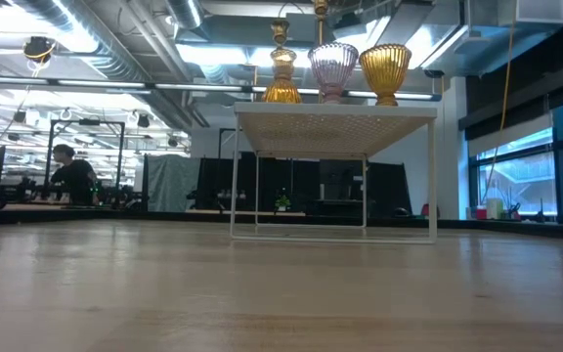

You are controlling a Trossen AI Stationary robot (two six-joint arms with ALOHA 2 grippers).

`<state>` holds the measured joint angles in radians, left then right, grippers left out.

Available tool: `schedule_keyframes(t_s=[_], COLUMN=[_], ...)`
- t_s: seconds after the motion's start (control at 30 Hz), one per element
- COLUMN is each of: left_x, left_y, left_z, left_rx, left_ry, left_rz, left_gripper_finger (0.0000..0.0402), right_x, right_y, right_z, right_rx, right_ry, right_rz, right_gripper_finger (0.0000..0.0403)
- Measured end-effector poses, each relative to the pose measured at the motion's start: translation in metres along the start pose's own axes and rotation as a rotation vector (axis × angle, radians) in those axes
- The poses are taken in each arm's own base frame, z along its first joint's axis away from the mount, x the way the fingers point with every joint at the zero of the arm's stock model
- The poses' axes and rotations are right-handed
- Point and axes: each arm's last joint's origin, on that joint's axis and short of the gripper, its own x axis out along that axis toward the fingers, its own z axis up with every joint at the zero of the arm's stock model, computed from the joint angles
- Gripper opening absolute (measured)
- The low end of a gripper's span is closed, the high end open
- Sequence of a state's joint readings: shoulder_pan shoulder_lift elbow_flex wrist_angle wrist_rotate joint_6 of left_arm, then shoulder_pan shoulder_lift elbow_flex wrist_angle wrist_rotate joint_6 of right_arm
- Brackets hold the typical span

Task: Pick & Place candle stick holders
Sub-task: Put the gold candle holder on the shelf

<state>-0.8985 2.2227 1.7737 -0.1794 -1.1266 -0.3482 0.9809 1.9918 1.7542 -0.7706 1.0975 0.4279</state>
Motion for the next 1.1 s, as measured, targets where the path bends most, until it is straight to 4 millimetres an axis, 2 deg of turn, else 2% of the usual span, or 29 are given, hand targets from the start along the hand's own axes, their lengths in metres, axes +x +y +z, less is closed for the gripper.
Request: schedule_keyframes(t_s=[0.23,0.43,0.63,0.7,0.87,1.0,1.1], left_x=[-0.005,0.005,0.018,0.019,0.014,0.004,0.006], left_y=[0.009,0.008,0.010,0.019,0.059,0.087,0.098], left_z=[0.009,0.012,-0.015,-0.018,-0.036,-0.033,-0.033], left_rx=[0.059,0.021,-0.019,-0.068,-0.154,-0.291,-0.301], left_ry=[0.009,0.022,-0.099,-0.178,-0.283,-0.398,-0.453], left_rz=[0.010,-0.081,-0.226,-0.268,-0.320,-0.388,-0.422], left_gripper_finger=[0.0012,0.0012,0.0012,0.0012,0.0012,0.0012,0.0012], right_x=[-0.028,-0.042,-0.045,-0.045,-0.047,-0.045,-0.038], right_y=[-0.002,-0.005,-0.004,-0.004,-0.003,-0.004,-0.004], right_z=[0.001,0.001,0.000,0.000,0.000,0.000,-0.002], right_rx=[-0.019,-0.005,0.000,0.011,0.036,0.061,0.074], right_ry=[-0.063,-0.080,-0.090,-0.091,-0.090,-0.088,-0.081], right_rz=[-0.025,-0.020,-0.026,-0.025,-0.014,-0.016,-0.030], right_gripper_finger=[0.0169,0.0169,0.0169,0.0169,0.0169,0.0169,0.0169])
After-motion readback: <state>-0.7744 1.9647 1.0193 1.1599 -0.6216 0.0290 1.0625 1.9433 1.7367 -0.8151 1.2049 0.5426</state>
